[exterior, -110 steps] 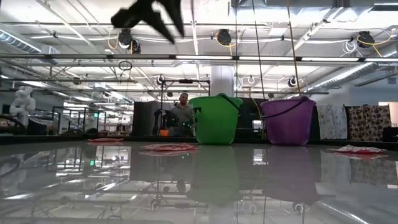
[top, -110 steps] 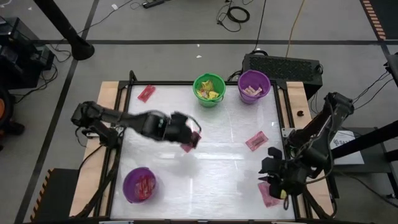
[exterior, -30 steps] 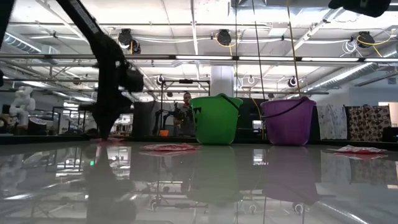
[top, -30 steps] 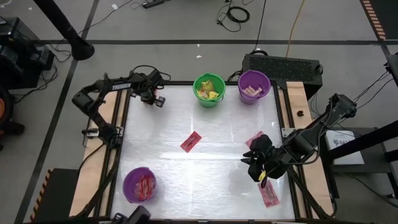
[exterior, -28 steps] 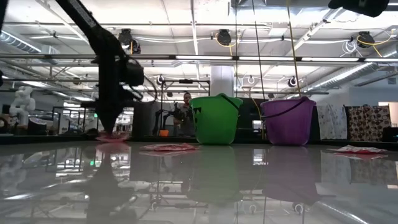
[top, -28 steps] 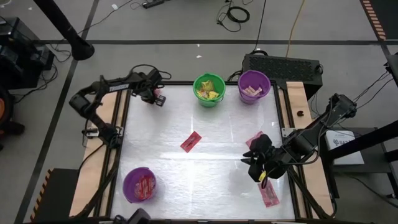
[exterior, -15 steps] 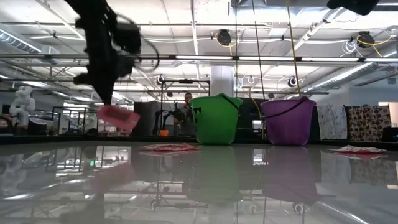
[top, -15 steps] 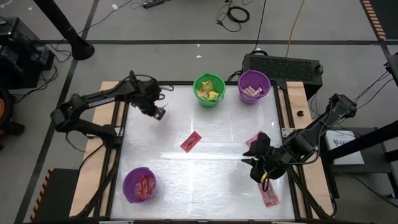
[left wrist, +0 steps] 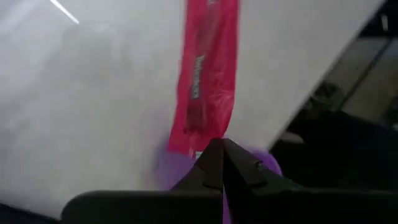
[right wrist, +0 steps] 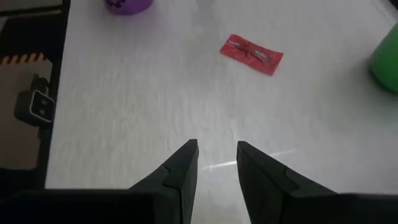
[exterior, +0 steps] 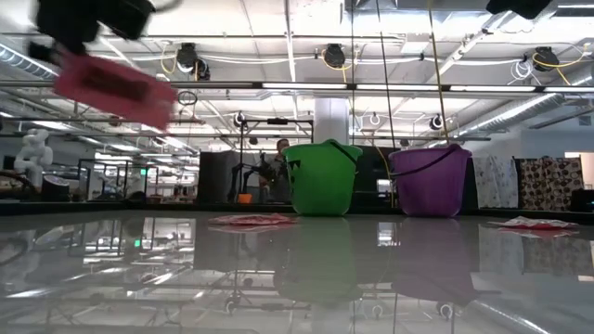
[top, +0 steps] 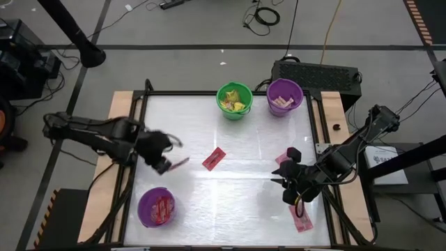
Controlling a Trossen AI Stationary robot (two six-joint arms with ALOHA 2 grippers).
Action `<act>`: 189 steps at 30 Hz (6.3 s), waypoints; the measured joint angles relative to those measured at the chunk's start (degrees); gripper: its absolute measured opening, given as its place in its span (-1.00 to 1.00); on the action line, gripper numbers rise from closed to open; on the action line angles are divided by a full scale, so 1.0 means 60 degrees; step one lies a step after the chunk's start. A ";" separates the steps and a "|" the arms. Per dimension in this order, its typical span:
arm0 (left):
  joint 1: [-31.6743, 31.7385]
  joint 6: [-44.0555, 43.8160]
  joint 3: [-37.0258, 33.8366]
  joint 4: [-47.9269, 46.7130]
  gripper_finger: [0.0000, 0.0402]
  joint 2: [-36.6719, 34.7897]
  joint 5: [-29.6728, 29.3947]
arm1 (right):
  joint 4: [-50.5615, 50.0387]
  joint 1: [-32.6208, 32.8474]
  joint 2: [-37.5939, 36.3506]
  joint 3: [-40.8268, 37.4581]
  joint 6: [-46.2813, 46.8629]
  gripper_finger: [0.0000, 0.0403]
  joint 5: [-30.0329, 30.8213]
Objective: Sort candy by brand, put in halloween buckets
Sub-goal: Put the red candy into the bottom violet bucket
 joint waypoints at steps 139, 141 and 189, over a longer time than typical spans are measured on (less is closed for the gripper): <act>0.1531 1.0595 1.1438 0.9913 0.18 1.5876 -0.2449 | -0.5382 0.0816 -0.1810 -0.0004 0.8120 -0.48 -0.2287; 0.1517 1.0582 1.1441 0.9908 0.21 1.6009 -0.2258 | -0.5358 0.0816 -0.1808 -0.0004 0.8107 -0.48 -0.2285; 0.0023 0.6822 1.1402 -0.0331 -1.00 1.0895 -0.0972 | -0.1818 0.3916 0.0673 0.0002 0.6806 -0.48 -0.0849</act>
